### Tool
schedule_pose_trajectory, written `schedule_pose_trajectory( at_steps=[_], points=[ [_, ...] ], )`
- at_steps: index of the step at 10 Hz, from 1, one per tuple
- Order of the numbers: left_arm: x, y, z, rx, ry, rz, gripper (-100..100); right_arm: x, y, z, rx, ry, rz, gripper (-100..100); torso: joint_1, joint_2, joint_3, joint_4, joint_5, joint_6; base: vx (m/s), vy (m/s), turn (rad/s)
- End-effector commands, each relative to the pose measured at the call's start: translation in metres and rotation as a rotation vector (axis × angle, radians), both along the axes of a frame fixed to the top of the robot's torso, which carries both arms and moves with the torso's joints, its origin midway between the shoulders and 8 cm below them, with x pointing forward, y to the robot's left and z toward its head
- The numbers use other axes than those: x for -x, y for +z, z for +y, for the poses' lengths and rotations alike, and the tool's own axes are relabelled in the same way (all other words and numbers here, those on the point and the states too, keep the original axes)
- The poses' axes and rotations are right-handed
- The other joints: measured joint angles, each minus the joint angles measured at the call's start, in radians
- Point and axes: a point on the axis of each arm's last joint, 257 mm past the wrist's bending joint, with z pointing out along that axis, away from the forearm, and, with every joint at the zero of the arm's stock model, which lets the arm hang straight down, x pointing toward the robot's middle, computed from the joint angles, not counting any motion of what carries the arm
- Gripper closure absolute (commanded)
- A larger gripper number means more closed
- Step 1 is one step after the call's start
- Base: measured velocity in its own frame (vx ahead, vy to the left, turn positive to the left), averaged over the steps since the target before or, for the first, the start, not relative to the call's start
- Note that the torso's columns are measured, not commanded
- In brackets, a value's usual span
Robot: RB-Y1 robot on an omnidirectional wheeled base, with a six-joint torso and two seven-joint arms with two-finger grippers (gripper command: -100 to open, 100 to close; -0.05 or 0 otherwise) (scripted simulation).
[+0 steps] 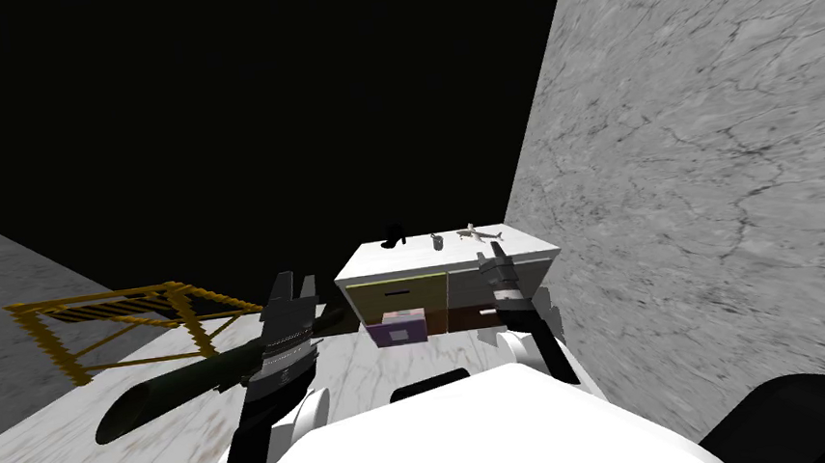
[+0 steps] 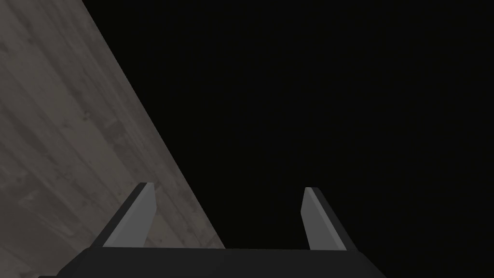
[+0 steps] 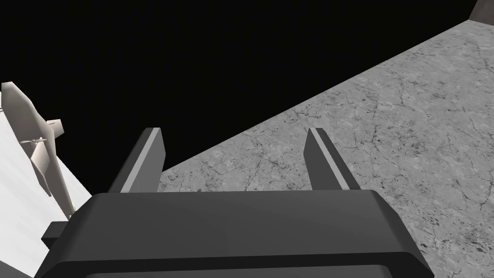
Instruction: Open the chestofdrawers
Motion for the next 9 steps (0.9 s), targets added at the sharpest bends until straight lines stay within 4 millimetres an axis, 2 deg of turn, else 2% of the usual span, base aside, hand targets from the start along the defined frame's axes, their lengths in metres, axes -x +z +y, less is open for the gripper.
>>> schedule_pose_trajectory(
  at_steps=[1, 9],
  points=[
    [0.0000, 0.0000, 0.0000, 0.000, 0.000, 0.000, 0, 0.0000, 0.0000, 0.0000, 0.000, 0.000, 0.000, 0, 0.000, 0.040, -0.082, 0.041, 0.000, 0.000, 0.000, 0.000, 0.000],
    [0.0001, 0.0002, 0.0000, 0.000, 0.000, 0.000, 0, 0.0001, 0.0002, 0.0000, 0.000, 0.000, 0.000, 0, 0.000, 0.618, -1.234, 0.617, 0.000, 0.000, -0.009, 0.001, 0.000]
  ],
)
